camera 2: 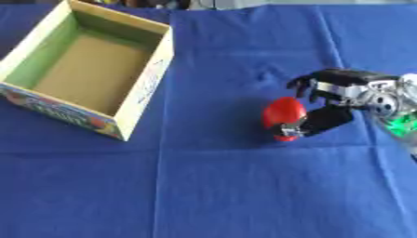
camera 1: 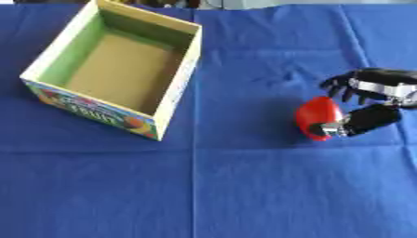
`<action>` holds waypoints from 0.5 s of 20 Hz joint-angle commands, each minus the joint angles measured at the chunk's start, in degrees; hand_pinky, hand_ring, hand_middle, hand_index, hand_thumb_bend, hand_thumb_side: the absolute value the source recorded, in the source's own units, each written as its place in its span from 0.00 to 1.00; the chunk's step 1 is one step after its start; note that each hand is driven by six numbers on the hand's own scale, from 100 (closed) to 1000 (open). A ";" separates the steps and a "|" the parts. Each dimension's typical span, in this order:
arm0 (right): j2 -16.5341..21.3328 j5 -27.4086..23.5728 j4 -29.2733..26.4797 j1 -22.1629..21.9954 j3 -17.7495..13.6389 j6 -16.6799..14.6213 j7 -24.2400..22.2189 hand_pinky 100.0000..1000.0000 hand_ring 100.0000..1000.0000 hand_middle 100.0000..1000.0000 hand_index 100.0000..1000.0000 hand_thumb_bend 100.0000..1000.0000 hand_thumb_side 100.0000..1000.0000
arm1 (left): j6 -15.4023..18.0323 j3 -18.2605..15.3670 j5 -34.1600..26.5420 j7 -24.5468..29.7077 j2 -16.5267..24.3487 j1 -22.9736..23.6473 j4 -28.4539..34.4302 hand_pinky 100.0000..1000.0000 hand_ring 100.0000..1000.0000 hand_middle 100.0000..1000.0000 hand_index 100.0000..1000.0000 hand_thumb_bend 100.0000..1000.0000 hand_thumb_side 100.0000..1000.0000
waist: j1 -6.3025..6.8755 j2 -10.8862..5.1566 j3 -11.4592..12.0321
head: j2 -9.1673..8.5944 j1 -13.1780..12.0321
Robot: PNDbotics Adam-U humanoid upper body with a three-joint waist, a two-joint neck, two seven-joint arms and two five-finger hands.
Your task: Pick up objects on the table and place them in the box.
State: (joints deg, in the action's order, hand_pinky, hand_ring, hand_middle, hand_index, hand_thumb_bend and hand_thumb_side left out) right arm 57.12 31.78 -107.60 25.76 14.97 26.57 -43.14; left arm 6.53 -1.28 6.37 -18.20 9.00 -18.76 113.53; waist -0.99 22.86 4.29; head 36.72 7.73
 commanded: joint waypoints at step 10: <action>0.19 -2.08 1.15 1.06 0.37 2.97 -2.94 0.54 0.67 0.72 0.99 0.45 0.67 | -0.08 0.11 -0.26 0.12 0.29 -0.57 1.06 0.56 0.86 0.81 0.70 0.00 1.00 | 0.14 -0.85 -0.05 | -0.54 0.52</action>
State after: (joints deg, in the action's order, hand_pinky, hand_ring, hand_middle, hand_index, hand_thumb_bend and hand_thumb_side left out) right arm 56.17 30.43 -105.99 26.07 15.71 26.41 -43.31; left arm 6.52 -1.28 6.30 -18.18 9.00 -18.76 113.53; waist -0.83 23.00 4.28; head 36.67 8.04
